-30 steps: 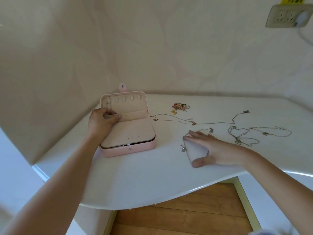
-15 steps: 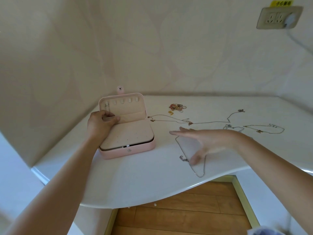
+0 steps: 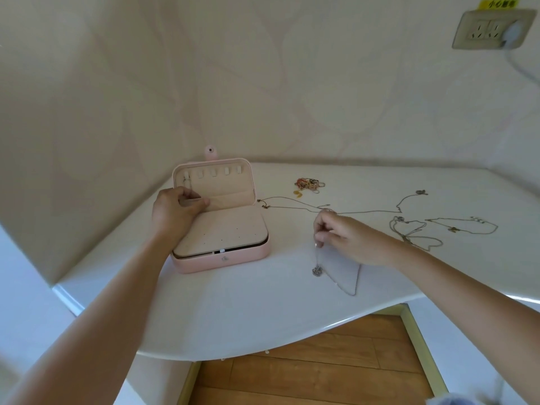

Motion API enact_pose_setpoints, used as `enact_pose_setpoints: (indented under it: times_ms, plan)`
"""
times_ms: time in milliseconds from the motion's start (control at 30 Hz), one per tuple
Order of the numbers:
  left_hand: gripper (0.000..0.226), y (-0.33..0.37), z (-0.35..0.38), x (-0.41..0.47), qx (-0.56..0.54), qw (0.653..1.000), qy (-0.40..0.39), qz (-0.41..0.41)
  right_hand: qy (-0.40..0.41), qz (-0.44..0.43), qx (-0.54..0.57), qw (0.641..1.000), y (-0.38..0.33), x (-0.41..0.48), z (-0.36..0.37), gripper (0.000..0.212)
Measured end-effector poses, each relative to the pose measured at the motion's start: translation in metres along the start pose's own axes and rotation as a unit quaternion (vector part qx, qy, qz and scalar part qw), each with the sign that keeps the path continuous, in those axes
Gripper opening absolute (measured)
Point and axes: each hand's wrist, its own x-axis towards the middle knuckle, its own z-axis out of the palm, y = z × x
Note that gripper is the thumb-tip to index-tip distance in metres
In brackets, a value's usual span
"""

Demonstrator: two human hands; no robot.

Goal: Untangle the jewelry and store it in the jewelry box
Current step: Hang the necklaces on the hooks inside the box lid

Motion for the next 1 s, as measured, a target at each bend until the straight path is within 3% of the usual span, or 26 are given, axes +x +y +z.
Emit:
enact_pose_setpoints:
  times_ms: [200,300,367,467,600,700,833,1000]
  plan:
    - [0.034,-0.004,0.005,0.008,0.147,0.988,-0.034,0.039,-0.023,-0.026,0.163,0.986,-0.027,0.016,-0.019,0.011]
    - [0.015,0.024,0.008,-0.004,0.074,0.987,-0.027,0.138,-0.046,-0.050,0.154,0.986,-0.044,0.029,-0.028,0.011]
    - [0.006,0.056,0.008,-0.019,0.001,0.981,-0.128,0.148,-0.046,-0.077,0.125,0.988,-0.057,0.036,-0.033,0.008]
    - [0.040,0.093,0.015,-0.036,-0.074,0.918,-0.373,0.113,-0.030,-0.093,0.151,0.984,-0.070,0.047,-0.041,0.004]
    - [0.029,0.113,0.023,-0.037,-0.179,0.862,-0.471,0.056,0.007,-0.106,0.176,0.979,-0.067,0.054,-0.062,0.004]
    - [0.026,0.118,0.018,-0.031,-0.315,0.820,-0.477,-0.004,0.054,-0.090,0.154,0.982,-0.055,0.052,-0.083,0.011]
    - [0.031,0.116,0.003,-0.006,-0.318,0.865,-0.388,-0.013,0.073,-0.053,0.123,0.988,-0.040,0.050,-0.106,0.019]
    - [0.023,0.098,0.005,0.012,-0.303,0.886,-0.348,0.036,0.004,-0.015,0.141,0.990,-0.025,0.064,-0.109,0.020]
